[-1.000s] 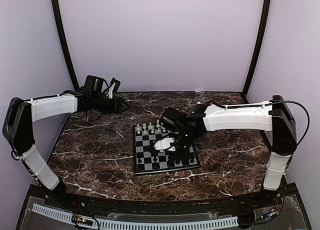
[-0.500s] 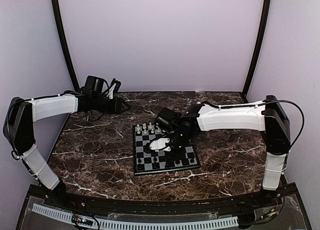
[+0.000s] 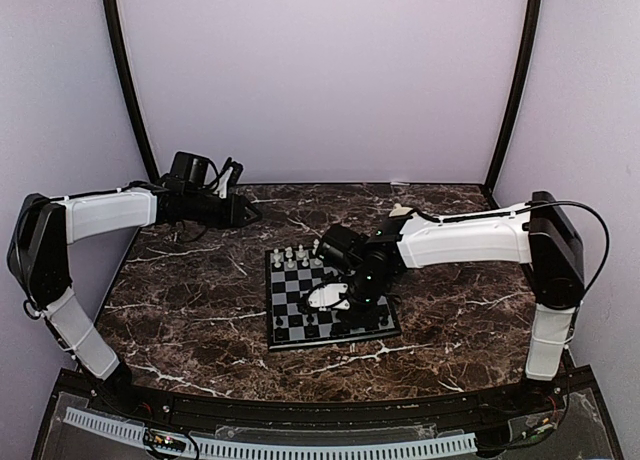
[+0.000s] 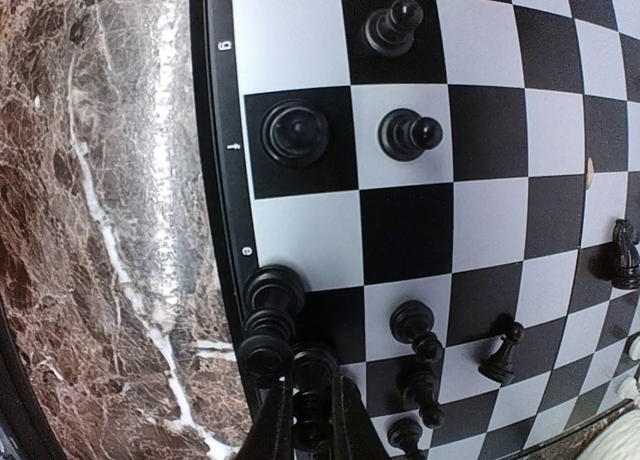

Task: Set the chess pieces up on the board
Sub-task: Move the queen to d8, then place the king on e8, then adjust the queen at d8.

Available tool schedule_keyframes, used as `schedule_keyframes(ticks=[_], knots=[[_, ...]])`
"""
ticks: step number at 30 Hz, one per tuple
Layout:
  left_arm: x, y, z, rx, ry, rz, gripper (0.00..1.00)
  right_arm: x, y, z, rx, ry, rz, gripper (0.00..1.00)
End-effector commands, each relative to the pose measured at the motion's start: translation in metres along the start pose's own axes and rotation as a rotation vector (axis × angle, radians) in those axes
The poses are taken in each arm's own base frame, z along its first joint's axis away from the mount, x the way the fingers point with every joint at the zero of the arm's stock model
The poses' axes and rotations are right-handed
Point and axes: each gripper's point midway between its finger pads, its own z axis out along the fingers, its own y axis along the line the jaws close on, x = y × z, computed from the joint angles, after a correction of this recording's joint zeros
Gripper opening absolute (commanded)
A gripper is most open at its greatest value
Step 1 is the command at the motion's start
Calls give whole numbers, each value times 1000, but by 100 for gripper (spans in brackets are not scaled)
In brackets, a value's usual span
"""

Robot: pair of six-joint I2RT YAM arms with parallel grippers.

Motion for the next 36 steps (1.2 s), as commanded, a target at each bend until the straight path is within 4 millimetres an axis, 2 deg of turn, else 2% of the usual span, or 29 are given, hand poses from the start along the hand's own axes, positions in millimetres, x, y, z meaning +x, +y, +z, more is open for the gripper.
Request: schedule_keyframes(ticks=[1, 19, 30, 36], knots=[[-10, -5, -4, 17, -18, 3, 44, -8, -6, -8, 20, -42, 12, 1], [-10, -6, -4, 24, -12, 1, 44, -17, -6, 2, -8, -51, 23, 6], [-8, -6, -1, 29, -3, -7, 44, -14, -5, 2, -10, -43, 25, 22], [-7, -6, -1, 33, -1, -7, 44, -14, -1, -8, -21, -62, 3, 32]])
